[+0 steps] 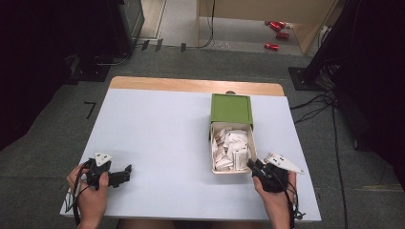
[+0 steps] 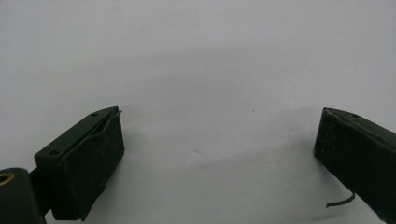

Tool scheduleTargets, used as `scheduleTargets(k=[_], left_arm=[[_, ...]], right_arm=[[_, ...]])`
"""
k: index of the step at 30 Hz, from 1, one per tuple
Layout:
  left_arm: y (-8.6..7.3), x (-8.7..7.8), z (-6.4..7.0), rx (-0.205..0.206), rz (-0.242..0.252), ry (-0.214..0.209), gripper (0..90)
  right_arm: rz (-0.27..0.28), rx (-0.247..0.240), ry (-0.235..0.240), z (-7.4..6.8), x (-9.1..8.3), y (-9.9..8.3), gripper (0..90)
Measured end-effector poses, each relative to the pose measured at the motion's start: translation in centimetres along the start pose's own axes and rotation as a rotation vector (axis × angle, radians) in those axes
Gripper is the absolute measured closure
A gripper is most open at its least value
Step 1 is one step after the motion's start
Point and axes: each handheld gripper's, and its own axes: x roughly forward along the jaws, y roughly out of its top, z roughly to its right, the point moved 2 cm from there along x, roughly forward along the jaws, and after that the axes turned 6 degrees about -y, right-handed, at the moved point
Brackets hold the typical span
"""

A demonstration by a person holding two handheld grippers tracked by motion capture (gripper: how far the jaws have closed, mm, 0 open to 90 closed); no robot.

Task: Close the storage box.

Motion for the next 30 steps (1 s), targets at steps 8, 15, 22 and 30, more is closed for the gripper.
scheduleTargets(k=[8,15,22,30], left_arm=[[0.00,0.00,0.00,0.000,0.000,0.000,1.7],[0.00,0.00,0.00,0.000,0.000,0.000,1.7],[0.00,0.00,0.01,0.000,0.000,0.000,1.7],[0.00,0.00,0.00,0.000,0.000,0.000,1.7]], right_arm=[[-0.014,0.009,-0.022,0.54,0.53,-0.86,80.7],[0.001,-0.002,-0.024,0.30,0.40,-0.87,86.1],[0.003,0.005,-0.028,0.24,0.33,-0.79,86.5],[0.029,0.009,-0.025,0.16,-0.06,-0.35,86.3]])
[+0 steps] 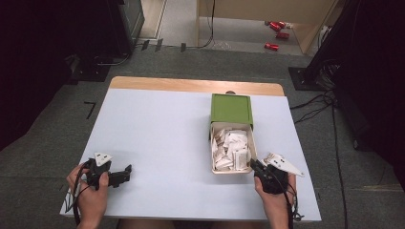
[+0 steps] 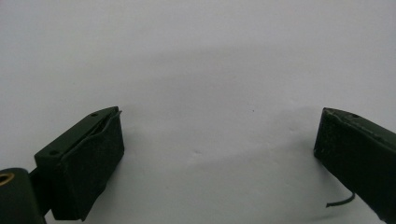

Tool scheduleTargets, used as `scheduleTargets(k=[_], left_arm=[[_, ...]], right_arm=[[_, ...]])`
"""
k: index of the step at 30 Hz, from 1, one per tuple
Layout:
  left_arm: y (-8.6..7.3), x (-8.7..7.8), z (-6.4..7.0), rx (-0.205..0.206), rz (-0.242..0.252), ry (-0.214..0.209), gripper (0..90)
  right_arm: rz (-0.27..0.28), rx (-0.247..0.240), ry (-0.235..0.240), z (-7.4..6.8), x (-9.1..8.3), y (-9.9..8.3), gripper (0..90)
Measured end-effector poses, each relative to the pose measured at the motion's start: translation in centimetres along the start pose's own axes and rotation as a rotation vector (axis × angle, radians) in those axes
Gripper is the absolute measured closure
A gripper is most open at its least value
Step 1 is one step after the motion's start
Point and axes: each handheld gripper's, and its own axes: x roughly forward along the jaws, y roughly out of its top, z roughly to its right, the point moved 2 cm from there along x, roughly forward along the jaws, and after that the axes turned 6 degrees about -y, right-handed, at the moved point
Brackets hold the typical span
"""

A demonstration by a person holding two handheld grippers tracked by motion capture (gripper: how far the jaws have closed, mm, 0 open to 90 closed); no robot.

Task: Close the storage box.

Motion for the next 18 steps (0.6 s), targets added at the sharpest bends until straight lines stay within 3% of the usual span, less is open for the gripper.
scheduleTargets(k=[11,18], left_arm=[[0.00,0.00,0.00,0.000,0.000,0.000,1.7],[0.00,0.00,0.01,0.001,0.000,0.001,1.7]], right_arm=[[0.000,-0.013,-0.038,-0.37,-0.01,0.15,88.4],[-0.022,0.010,-0.078,-0.85,-0.12,0.46,89.5]])
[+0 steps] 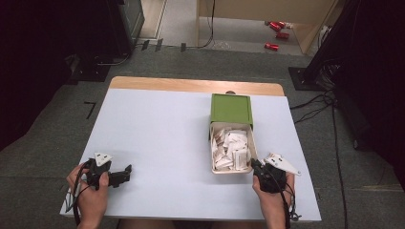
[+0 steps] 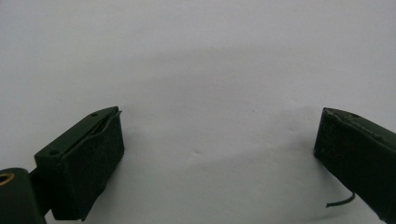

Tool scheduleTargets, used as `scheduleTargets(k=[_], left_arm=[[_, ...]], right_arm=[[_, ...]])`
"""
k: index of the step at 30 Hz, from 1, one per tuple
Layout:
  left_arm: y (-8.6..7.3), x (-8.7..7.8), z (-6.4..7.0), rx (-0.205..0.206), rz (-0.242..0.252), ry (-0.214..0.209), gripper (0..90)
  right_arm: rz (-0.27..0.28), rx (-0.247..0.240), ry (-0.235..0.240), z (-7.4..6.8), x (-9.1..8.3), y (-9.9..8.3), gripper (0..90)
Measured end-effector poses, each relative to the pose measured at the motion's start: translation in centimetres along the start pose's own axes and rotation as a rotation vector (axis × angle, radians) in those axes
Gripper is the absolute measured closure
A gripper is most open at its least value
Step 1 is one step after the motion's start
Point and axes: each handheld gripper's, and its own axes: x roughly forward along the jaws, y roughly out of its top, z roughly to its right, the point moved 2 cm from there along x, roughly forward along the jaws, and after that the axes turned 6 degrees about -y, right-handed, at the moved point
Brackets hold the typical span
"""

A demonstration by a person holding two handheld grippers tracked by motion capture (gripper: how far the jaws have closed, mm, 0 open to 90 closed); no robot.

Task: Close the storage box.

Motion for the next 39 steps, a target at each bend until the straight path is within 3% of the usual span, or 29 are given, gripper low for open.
scheduleTargets(k=[10,39], left_arm=[[0.0,0.0,0.0,0.000,0.000,0.000,1.7],[0.0,0.0,0.0,0.000,-0.001,-0.001,1.7]], right_arm=[[-0.017,0.040,-0.031,-0.9,0.0,0.6,89.9],[-0.016,0.050,-0.061,-1.2,2.4,2.3,89.8]])
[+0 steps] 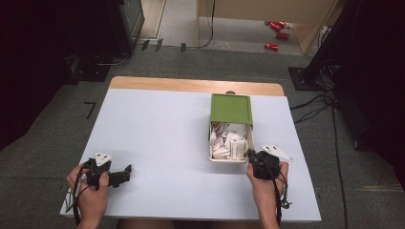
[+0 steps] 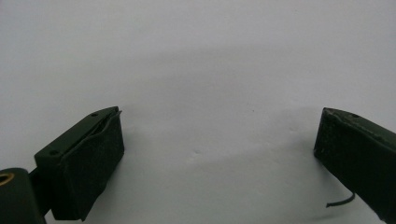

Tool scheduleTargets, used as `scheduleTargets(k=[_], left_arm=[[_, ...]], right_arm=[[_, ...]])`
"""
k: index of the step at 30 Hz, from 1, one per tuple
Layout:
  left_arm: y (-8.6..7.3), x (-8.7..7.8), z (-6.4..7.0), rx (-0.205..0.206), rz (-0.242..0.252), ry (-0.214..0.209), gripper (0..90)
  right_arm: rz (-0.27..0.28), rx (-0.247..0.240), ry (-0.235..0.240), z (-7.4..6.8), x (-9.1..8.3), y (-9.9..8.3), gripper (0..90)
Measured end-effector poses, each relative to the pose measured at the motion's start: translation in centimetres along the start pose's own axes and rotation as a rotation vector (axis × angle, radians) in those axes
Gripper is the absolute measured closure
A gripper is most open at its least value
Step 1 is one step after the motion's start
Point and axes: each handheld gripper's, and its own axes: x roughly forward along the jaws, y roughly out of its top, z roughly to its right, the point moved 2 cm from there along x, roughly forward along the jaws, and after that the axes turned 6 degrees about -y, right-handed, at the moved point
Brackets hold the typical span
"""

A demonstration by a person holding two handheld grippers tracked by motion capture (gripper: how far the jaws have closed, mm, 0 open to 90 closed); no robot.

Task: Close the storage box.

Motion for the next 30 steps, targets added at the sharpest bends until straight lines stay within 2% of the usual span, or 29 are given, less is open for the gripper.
scheduleTargets(k=[30], left_arm=[[0.0,0.0,0.0,0.000,0.000,0.000,1.7]], right_arm=[[0.012,0.012,-0.019,-0.4,2.3,1.7,89.7]])
